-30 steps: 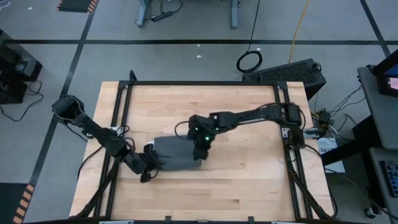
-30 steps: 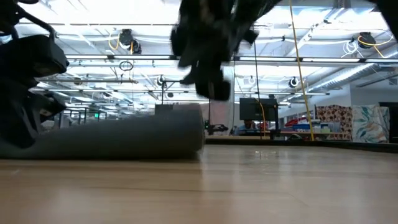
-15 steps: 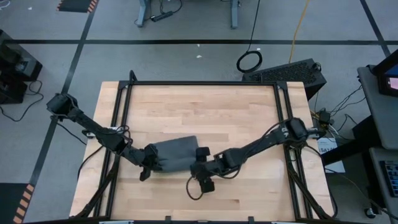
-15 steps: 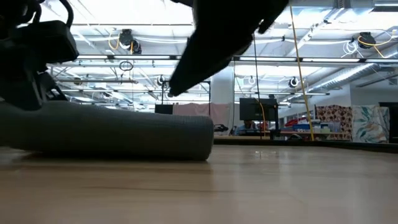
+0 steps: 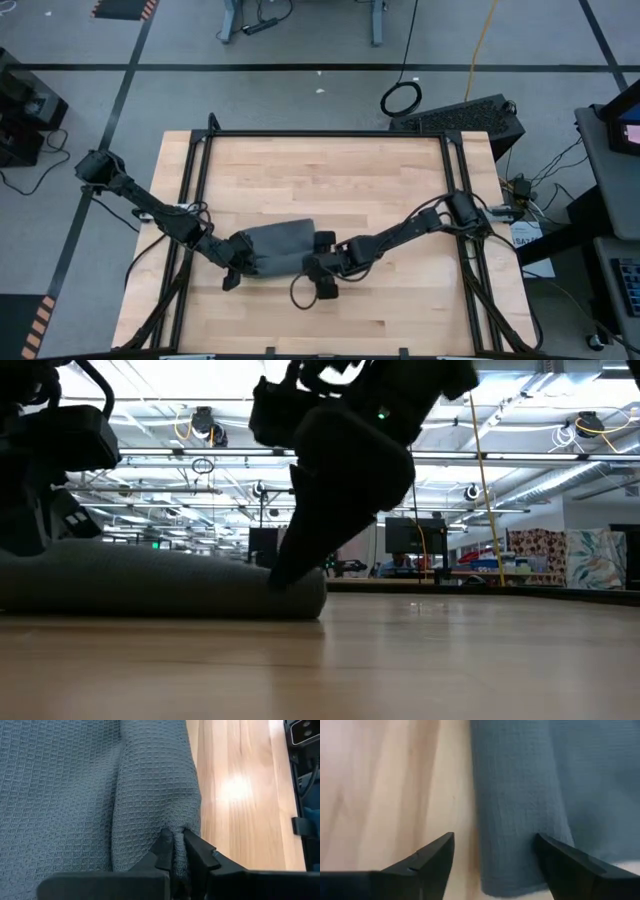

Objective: Roll towel into tight, uniform cylinder
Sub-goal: Roll the gray towel

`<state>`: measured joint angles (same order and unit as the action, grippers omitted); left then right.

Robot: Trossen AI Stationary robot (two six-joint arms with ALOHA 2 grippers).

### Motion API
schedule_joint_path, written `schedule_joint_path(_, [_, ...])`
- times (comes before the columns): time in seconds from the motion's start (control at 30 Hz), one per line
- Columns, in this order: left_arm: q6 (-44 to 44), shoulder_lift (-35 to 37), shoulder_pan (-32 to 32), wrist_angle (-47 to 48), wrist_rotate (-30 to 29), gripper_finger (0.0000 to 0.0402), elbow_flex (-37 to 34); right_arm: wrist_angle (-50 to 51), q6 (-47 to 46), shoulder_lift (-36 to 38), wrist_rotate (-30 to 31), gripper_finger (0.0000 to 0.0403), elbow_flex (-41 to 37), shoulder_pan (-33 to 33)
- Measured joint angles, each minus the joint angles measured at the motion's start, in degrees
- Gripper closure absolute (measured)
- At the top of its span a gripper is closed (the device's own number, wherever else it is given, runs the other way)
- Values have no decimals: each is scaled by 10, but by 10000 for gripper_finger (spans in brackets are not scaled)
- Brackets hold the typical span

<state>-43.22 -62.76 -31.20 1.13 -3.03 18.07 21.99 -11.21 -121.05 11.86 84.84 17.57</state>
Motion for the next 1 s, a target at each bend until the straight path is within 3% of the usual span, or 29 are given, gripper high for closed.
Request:
schedule_joint_path(0.17, [0, 0, 1, 3, 0, 377, 0, -12, -13, -16, -59, 193, 0, -19])
schedule_joint_path(0.3, [0, 0, 1, -10, 13, 377, 0, -9, -42, -14, -113, 291, 0, -31])
schedule_joint_path(0.43, [0, 3, 1, -42, 58, 377, 0, -11, -77, -11, -235, 385, 0, -53])
schedule_joint_path(0.67, [4, 17, 1, -32, 78, 377, 0, -10, -104, 16, -378, 387, 1, -93])
schedule_joint_path(0.83, [-9, 17, 4, -54, 89, 377, -39, -17, -106, 17, -472, 398, 1, -130])
schedule_joint_path(1.0, [-16, 17, 27, -158, 116, 377, -88, -36, -103, -10, -554, 400, 1, -158])
